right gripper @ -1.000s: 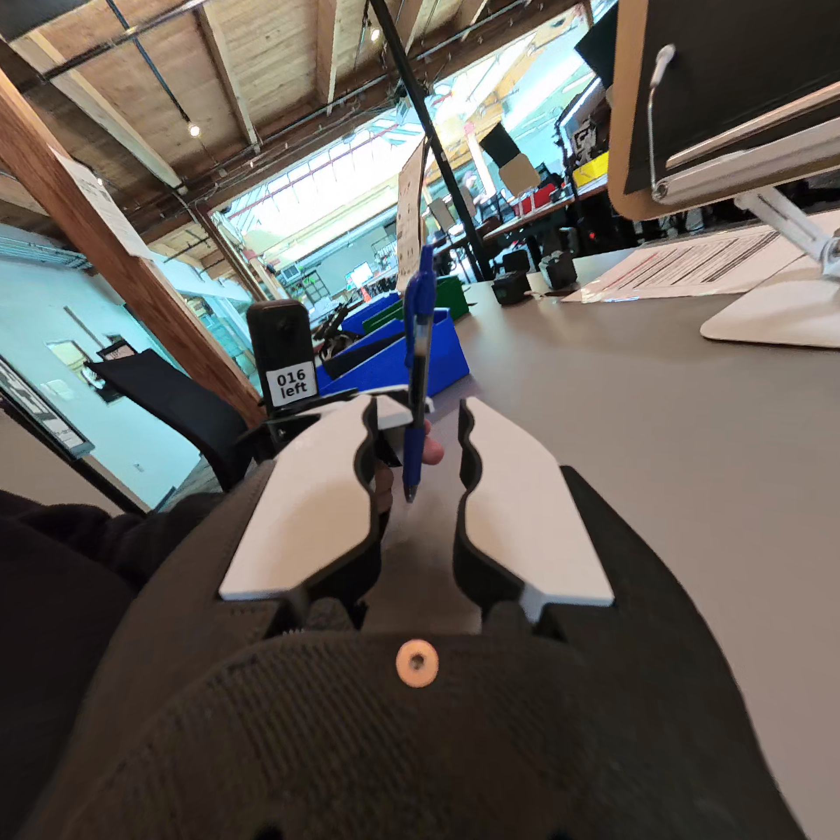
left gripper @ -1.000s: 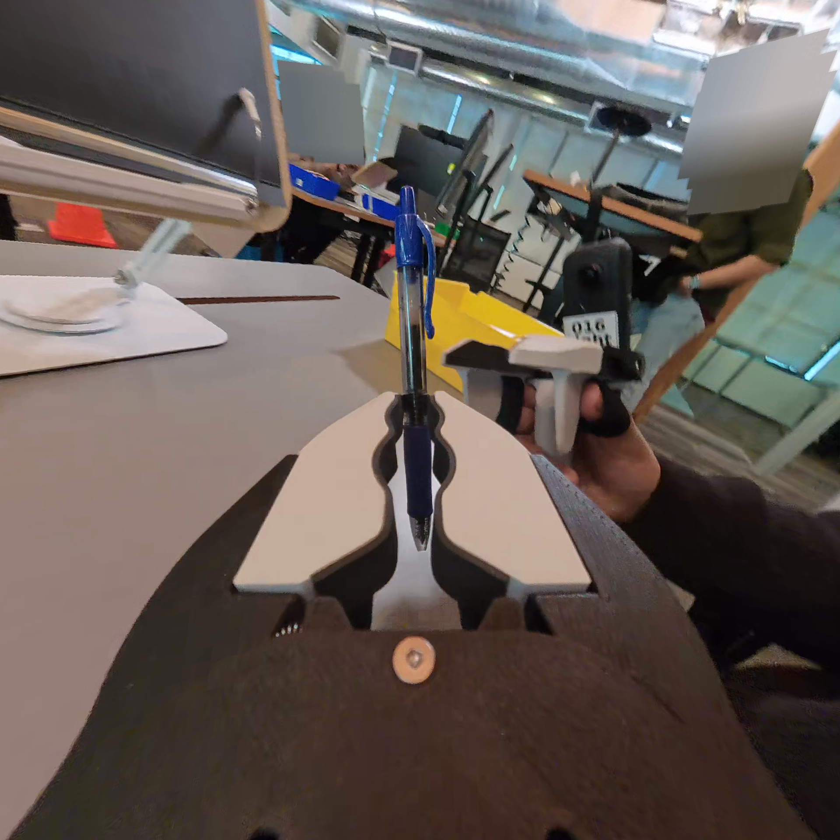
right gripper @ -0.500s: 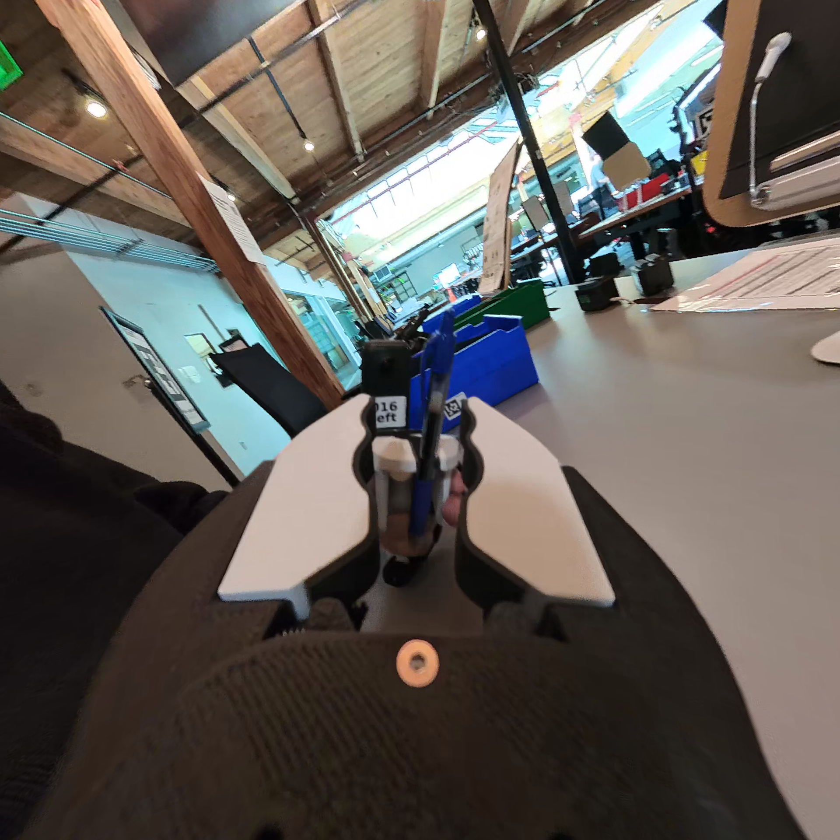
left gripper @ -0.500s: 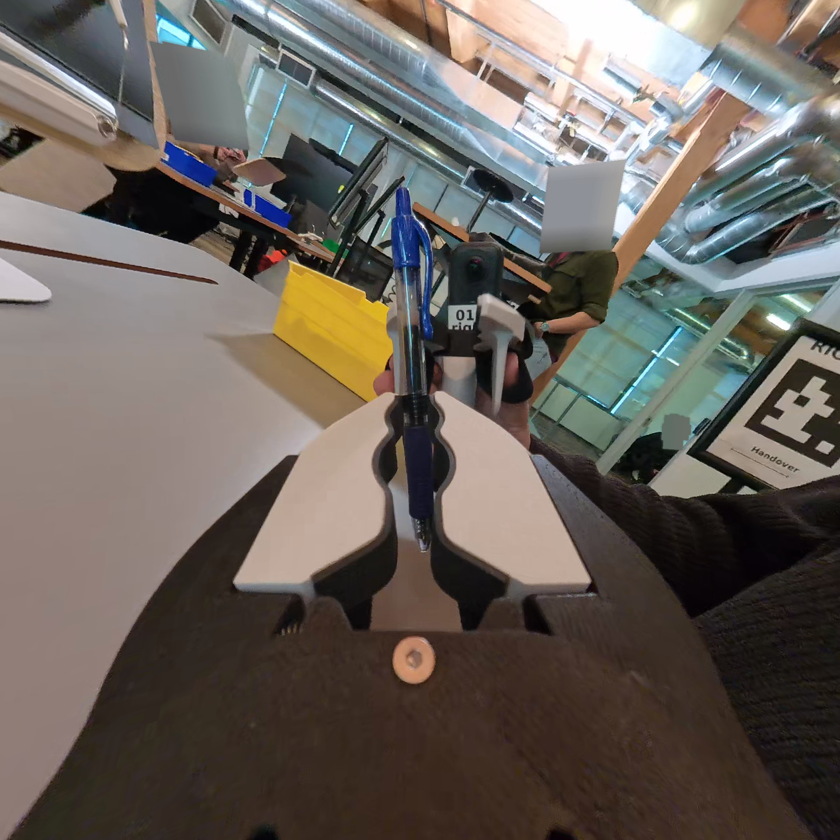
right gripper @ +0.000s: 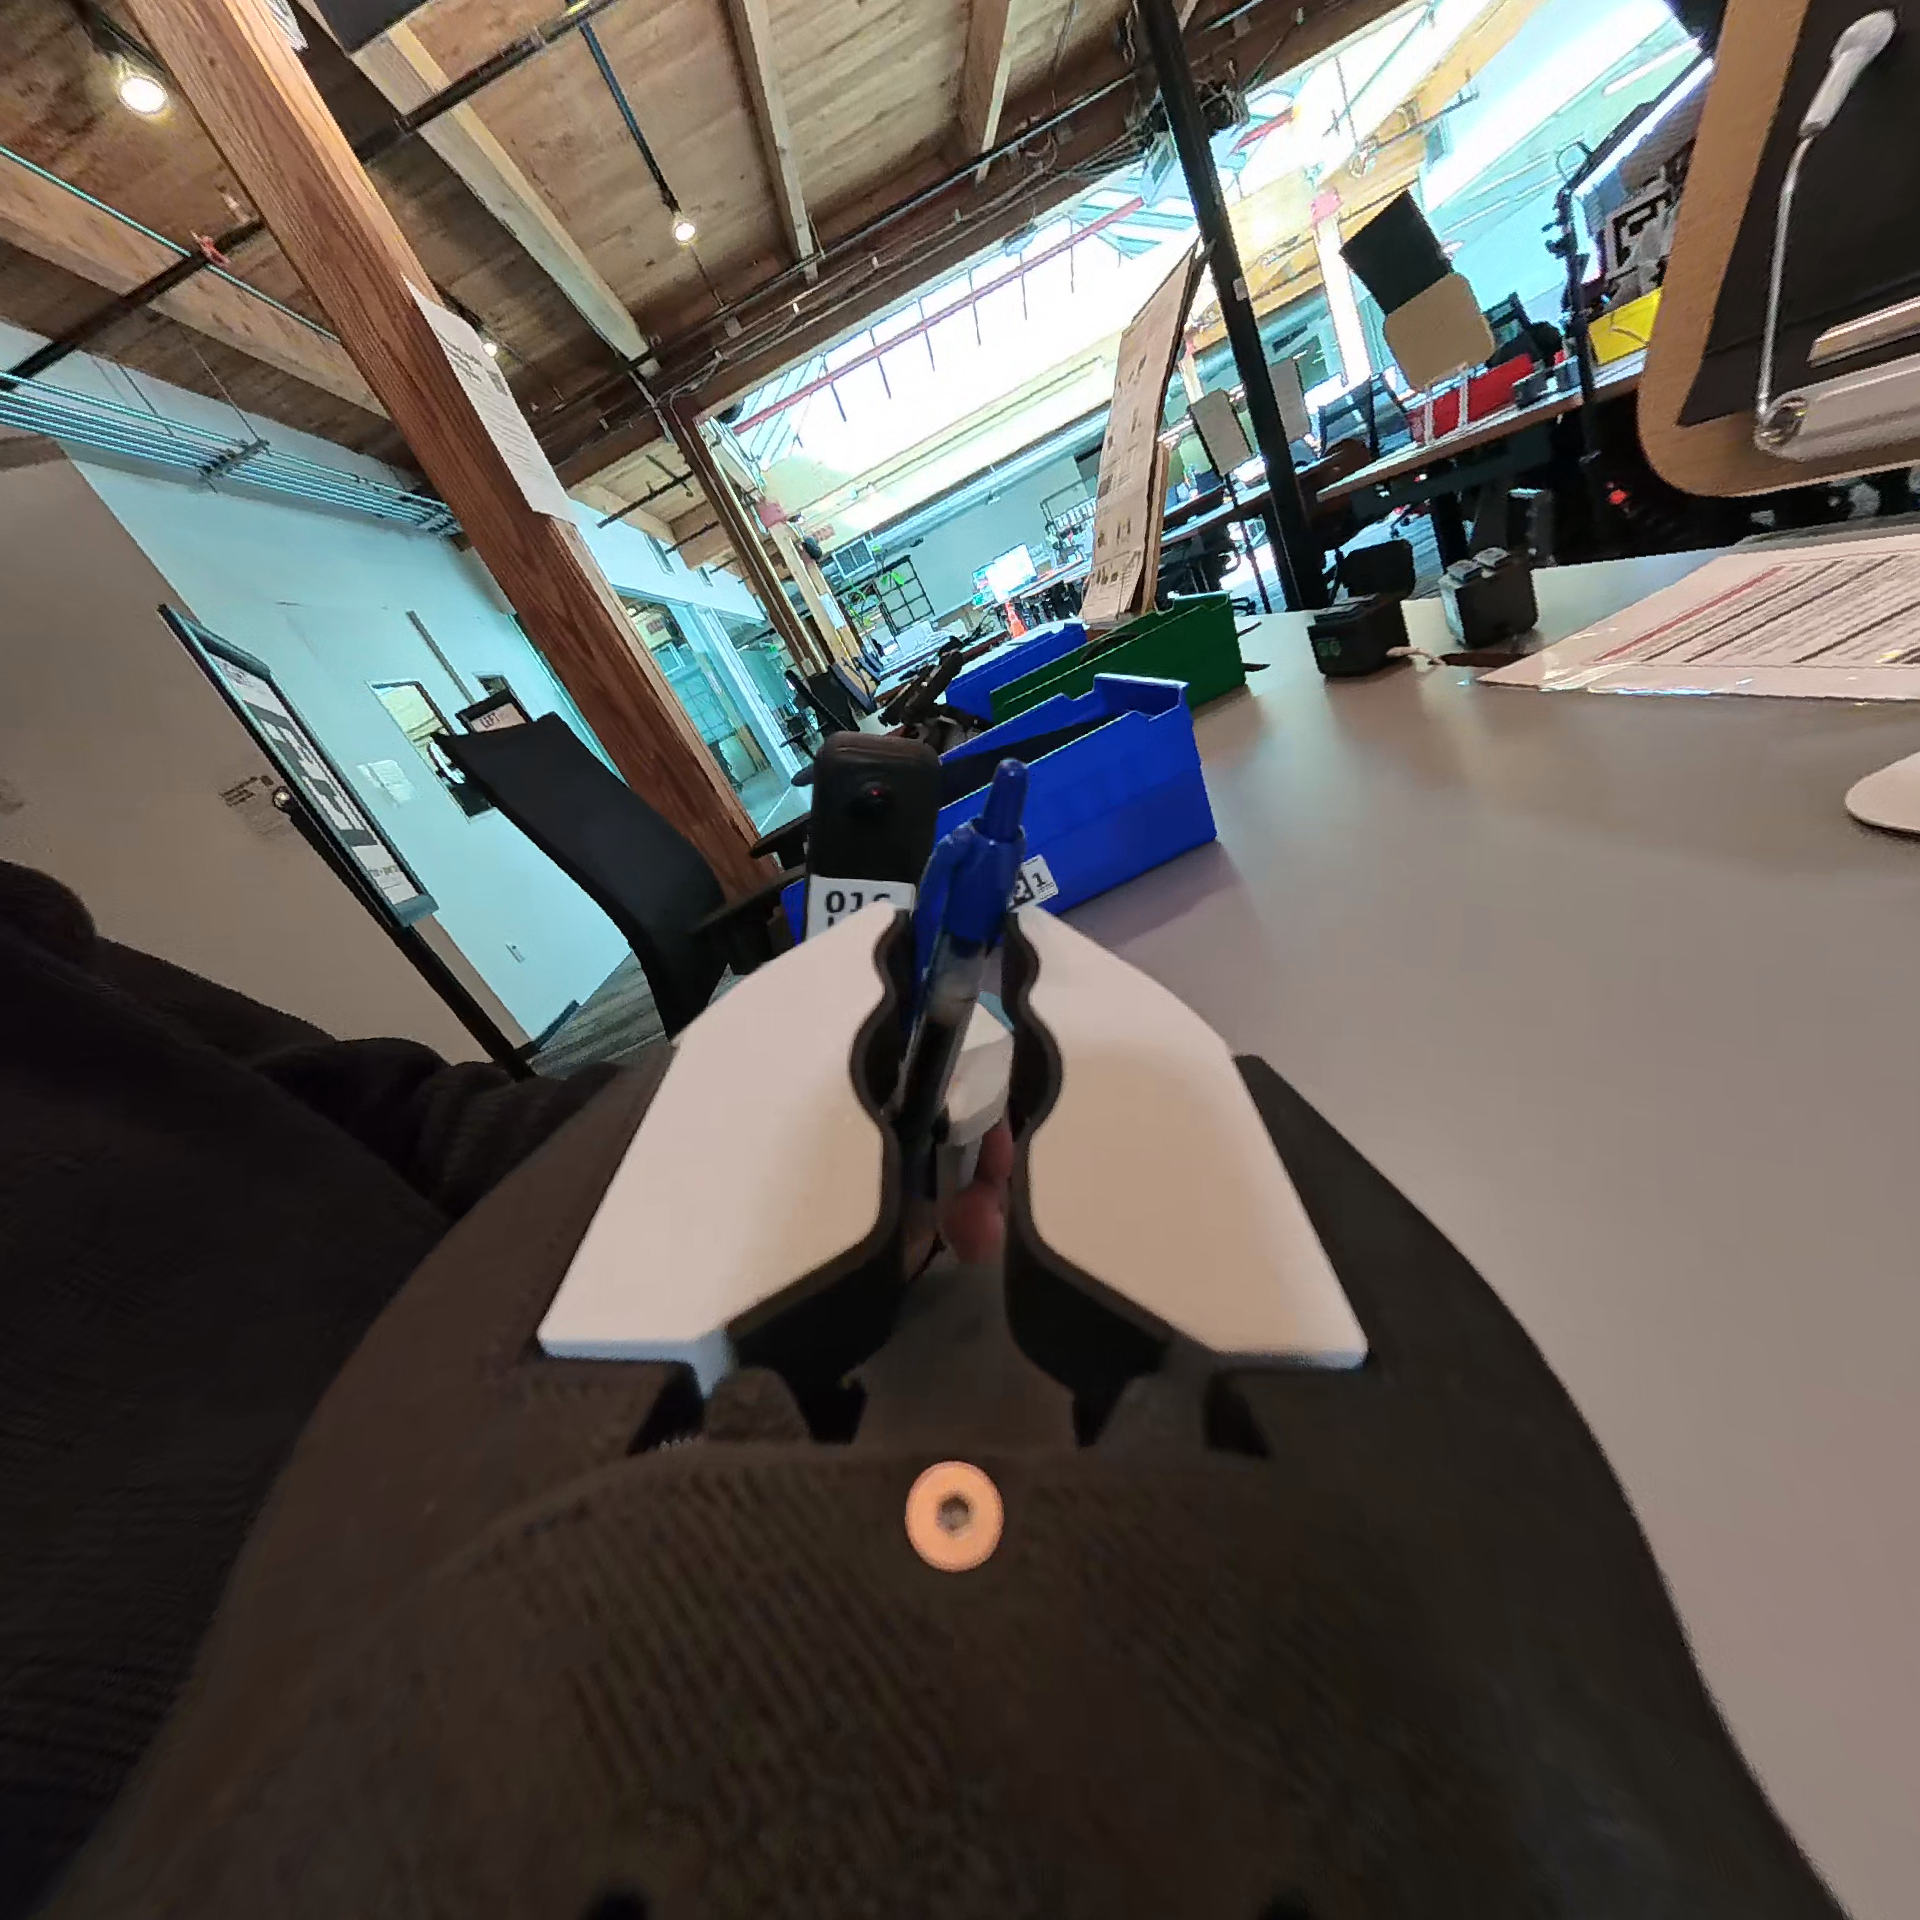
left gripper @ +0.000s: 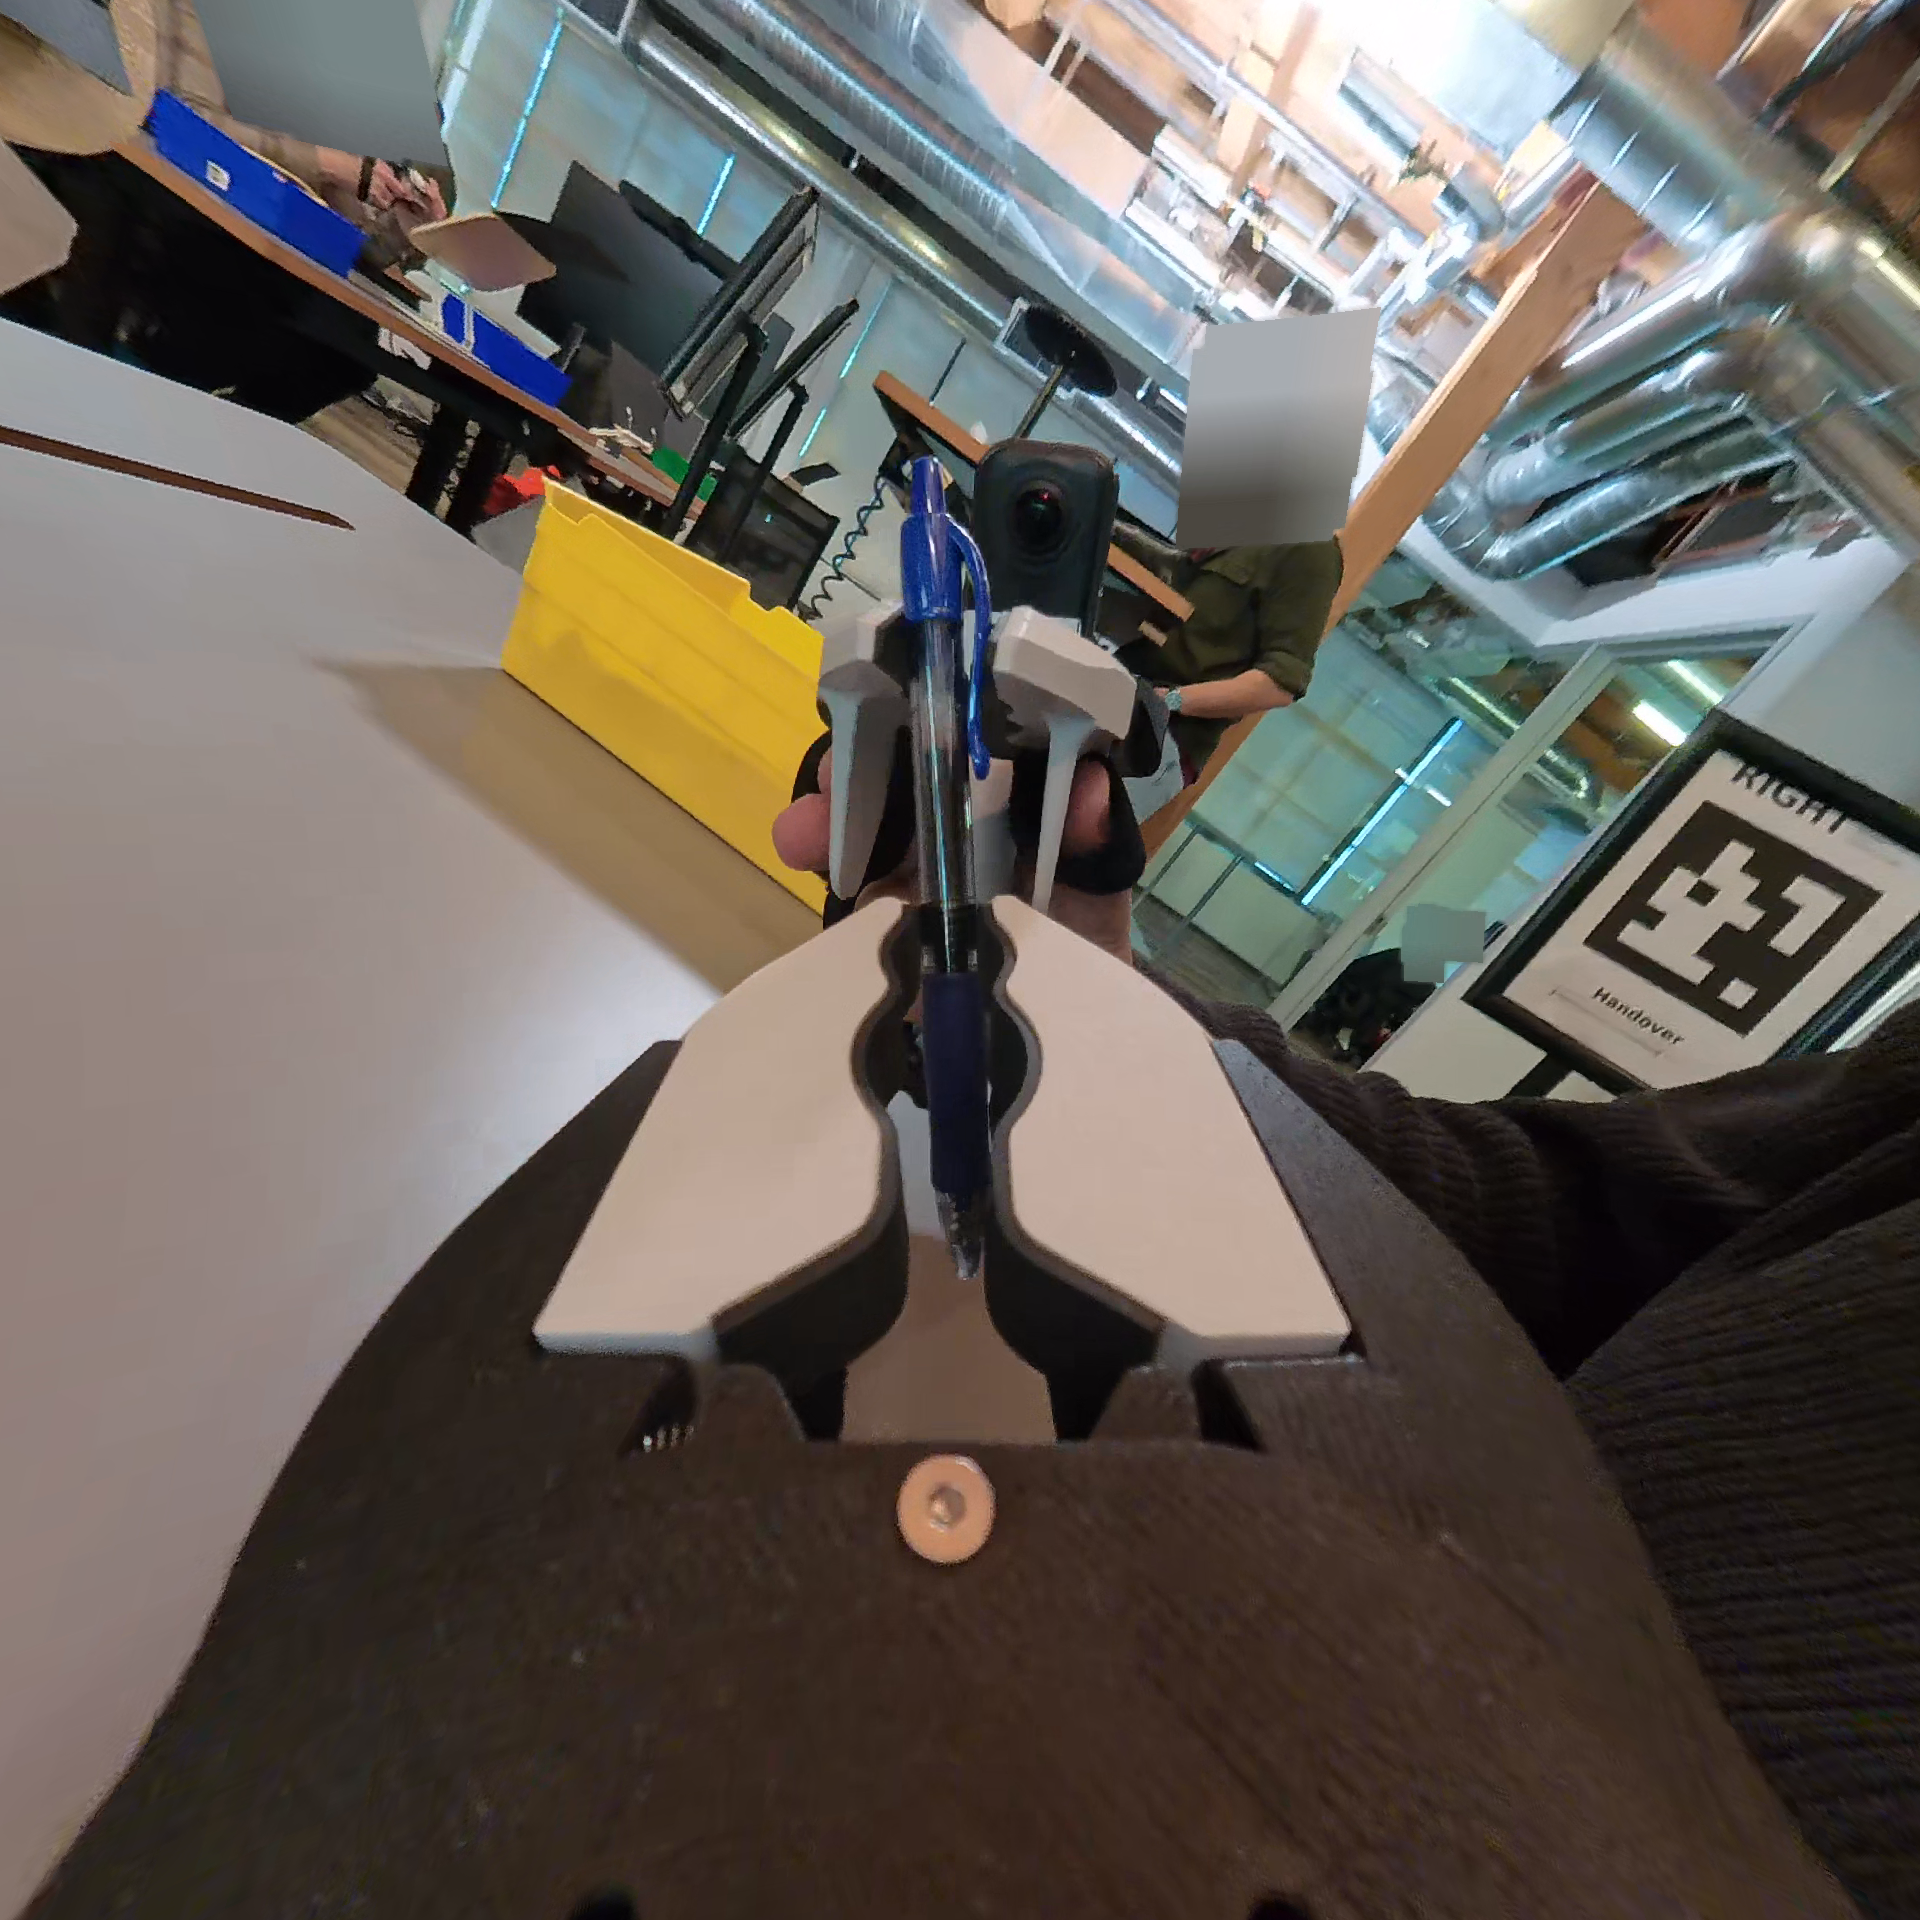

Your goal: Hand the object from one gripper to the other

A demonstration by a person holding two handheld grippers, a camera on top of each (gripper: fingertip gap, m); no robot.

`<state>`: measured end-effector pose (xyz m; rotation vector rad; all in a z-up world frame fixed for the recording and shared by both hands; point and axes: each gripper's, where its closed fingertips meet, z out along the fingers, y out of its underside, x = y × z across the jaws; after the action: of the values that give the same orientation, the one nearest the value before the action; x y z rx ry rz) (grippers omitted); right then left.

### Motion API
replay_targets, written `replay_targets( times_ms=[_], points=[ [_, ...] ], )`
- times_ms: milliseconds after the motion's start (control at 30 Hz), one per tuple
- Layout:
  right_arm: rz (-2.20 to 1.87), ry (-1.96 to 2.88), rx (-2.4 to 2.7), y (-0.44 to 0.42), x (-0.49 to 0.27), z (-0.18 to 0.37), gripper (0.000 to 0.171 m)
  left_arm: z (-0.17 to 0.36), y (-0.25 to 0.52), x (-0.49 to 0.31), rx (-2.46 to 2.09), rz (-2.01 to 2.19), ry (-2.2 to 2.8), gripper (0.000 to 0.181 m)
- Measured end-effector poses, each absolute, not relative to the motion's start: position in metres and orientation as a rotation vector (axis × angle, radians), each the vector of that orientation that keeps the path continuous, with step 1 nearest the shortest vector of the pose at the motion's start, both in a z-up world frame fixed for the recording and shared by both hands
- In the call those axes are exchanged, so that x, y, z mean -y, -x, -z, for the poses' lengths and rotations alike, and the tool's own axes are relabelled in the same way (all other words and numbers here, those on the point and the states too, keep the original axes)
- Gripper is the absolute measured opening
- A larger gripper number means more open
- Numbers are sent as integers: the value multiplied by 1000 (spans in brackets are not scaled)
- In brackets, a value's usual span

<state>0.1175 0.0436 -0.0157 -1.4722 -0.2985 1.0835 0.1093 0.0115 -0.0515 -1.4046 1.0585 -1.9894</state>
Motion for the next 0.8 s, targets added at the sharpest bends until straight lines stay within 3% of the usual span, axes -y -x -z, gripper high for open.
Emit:
replay_targets(
  times_ms=[167, 367, 800],
  points=[
    [-1079, 1495, 303, -116, -46, 19, 16, 58, -112, -13, -1088, 1961, 1431, 11],
    [-1077, 1465, 250, -125, -44, 14, 17, 67, -114, -7, -1190, 1852, 1451, 34],
    [-1147, 1470, 171, -135, -48, 19, 15, 66, -100, -63, -1266, 1011, 1210, 14]
  ],
)
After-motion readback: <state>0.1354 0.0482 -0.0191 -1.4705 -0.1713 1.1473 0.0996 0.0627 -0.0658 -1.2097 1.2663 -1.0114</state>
